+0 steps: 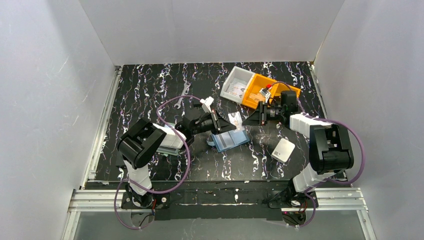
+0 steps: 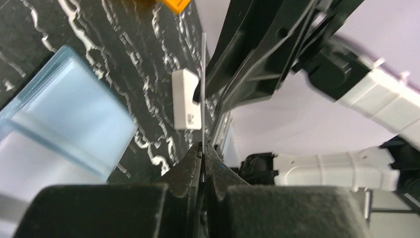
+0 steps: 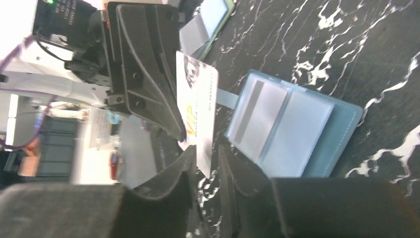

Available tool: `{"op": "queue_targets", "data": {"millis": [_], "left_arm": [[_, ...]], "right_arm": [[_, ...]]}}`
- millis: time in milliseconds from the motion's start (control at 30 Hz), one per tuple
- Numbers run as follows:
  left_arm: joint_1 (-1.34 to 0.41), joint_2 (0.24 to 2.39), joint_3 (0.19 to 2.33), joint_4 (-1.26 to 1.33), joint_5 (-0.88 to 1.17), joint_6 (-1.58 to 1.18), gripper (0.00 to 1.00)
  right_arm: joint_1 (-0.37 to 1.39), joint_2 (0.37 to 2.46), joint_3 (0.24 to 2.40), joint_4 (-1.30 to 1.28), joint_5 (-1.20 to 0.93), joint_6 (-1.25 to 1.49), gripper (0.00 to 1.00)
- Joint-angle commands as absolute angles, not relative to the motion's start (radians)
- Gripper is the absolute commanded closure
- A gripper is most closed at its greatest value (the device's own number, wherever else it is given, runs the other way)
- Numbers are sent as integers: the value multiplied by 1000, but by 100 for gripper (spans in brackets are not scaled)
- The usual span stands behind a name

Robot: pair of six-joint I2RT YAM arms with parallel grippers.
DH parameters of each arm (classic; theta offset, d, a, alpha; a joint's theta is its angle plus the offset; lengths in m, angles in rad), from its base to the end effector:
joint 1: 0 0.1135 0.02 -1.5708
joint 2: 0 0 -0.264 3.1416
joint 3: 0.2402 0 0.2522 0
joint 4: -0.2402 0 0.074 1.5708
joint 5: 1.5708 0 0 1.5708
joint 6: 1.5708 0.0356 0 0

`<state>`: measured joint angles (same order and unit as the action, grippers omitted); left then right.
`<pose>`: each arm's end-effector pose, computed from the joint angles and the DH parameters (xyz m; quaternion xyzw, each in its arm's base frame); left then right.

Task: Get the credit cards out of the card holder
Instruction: Place the credit card in the storage box.

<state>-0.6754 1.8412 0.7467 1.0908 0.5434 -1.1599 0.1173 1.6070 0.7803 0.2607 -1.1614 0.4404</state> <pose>0.2699 -0.2398 0.1773 0.0202 0.7079 -0.6555 0.2622 0.3081 0.0692 0.1905 -0.1429 0.7657 0.5731 0.2547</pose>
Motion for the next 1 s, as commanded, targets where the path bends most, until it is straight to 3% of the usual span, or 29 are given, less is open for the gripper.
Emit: {"op": "queue_targets", "data": {"millis": [0, 167, 267, 367, 533, 733, 967], "left_arm": [[-655, 1732, 709, 976, 606, -1043, 100], [-647, 1573, 791, 397, 752, -703, 100], [-651, 1485, 887, -53, 747, -430, 100], [-680, 1439, 996, -317, 734, -201, 100], [-735, 1403, 1082, -469, 707, -20, 100], [-791, 1420, 1141, -508, 659, 37, 100], [-802, 1415, 1147, -481, 644, 15, 100]], "right_arm": [[129, 1566, 968, -295, -1106, -155, 58], [130, 1564, 1168, -746, -1043, -644, 24], [144, 1578, 1274, -1093, -1060, -1048, 11], [183, 1601, 1352, -1402, -1101, -1481, 2], [328, 1557, 1350, -1404, -1141, -1583, 2], [441, 1527, 1353, -1238, -1191, -1331, 3], [482, 1488, 1258, -1037, -1213, -1079, 25]]}}
